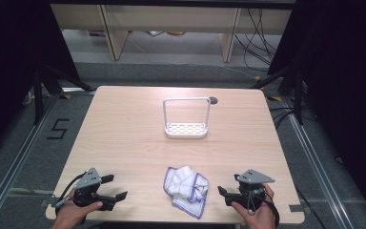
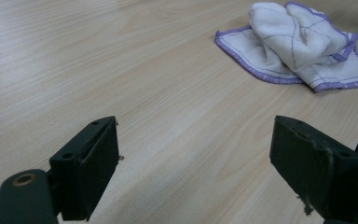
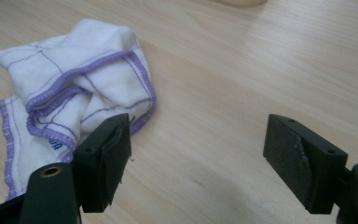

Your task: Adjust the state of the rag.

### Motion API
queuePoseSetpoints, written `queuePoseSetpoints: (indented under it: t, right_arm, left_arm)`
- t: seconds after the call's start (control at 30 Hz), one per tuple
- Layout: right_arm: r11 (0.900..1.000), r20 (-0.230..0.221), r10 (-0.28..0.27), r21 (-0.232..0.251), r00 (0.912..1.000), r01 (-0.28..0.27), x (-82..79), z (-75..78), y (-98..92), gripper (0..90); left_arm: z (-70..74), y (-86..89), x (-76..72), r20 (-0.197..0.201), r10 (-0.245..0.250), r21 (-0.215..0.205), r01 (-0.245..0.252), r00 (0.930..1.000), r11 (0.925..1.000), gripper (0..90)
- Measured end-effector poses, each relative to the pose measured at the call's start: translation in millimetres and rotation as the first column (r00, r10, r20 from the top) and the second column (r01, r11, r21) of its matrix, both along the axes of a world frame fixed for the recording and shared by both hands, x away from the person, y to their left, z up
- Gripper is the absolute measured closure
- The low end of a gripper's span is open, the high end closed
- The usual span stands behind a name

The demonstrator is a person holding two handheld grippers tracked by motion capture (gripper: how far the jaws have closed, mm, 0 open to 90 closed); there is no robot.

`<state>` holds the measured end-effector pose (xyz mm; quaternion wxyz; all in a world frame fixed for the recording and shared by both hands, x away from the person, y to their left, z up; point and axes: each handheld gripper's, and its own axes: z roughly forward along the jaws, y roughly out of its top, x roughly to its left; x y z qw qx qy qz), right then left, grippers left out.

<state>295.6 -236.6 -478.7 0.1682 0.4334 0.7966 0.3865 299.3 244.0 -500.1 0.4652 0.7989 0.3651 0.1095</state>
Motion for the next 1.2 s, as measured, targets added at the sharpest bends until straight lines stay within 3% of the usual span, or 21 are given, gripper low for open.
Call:
queuePoseSetpoints:
  t: [0.07,0.1,0.2,0.23,0.3,0.37,0.63,0.83,1.03,1.1,1.13,1.2]
  right_arm:
    - [1.0,-0.003,0.0,0.02,1.0,0.0,-2.1,1.8,1.7,26.3]
    - [1.0,0.021,0.022,0.01,0.9995,-0.022,0.0,1.4,0.2,26.3]
    - [1.0,0.015,0.014,0.014,0.9998,-0.014,-2.5,4.0,3.6,26.4]
    - [0.999,0.028,0.032,0.003,0.9991,-0.032,-1.2,3.9,3.2,26.4]
    - [0.999,0.012,0.048,0.012,0.9988,-0.048,-0.5,4.5,3.2,26.5]
    - [1.0,0.022,0.029,0.009,0.9993,-0.03,-2.0,5.5,6.5,27.8]
    - [0.997,0.025,0.07,0.018,0.9972,-0.071,-0.4,9.5,19.6,29.8]
    - [0.99,0.039,0.144,-0.014,0.9888,-0.144,5.3,12.7,39.9,32.7]
    - [0.981,0.038,0.193,0.002,0.9804,-0.194,9.9,14.7,54.3,35.4]
    - [0.982,0.03,0.19,0.012,0.9814,-0.19,9.6,15.7,56.9,36.2]
    - [0.976,0.046,0.216,0.01,0.9754,-0.216,11.2,17.9,61.3,37.7]
    - [0.975,0.049,0.223,0.008,0.9736,-0.223,12.0,20.5,65.6,38.6]
  left_arm:
    - [0.2,-0.3,-0.1,0.001,-0.001,0.001,0.001,1.0,1.0,15.0]
    - [-0.2,-1.4,-0.5,0.003,0.002,-0.009,-0.002,1.0,1.0,15.1]
    - [0.4,-0.9,-0.4,0.003,0.003,0.004,-0.003,1.0,1.0,15.1]
    - [-0.1,-1.3,0.1,0.009,0.004,-0.01,-0.004,1.0,0.9999,15.2]
    - [0.2,-0.7,-0.1,0.007,0.011,-0.007,-0.011,0.9999,0.9999,15.1]
    - [0.9,0.8,0.0,0.002,0.012,0.009,-0.012,0.9999,0.9999,15.2]
    - [0.8,-0.3,0.2,0.002,0.027,-0.005,-0.027,0.9996,0.9996,15.2]
    - [0.4,1.9,1.9,0.001,0.036,-0.002,-0.036,0.9994,0.9994,15.3]
    - [-0.4,1.7,2.6,0.004,0.045,-0.005,-0.045,0.999,0.999,15.3]
    - [0.0,1.6,2.6,-0.001,0.047,-0.001,-0.047,0.9989,0.9989,15.4]
    - [-0.6,2.0,3.1,0.003,0.049,-0.008,-0.049,0.9988,0.9988,15.4]
    - [-0.3,3.8,4.2,0.003,0.038,0.002,-0.038,0.9993,0.9993,15.4]
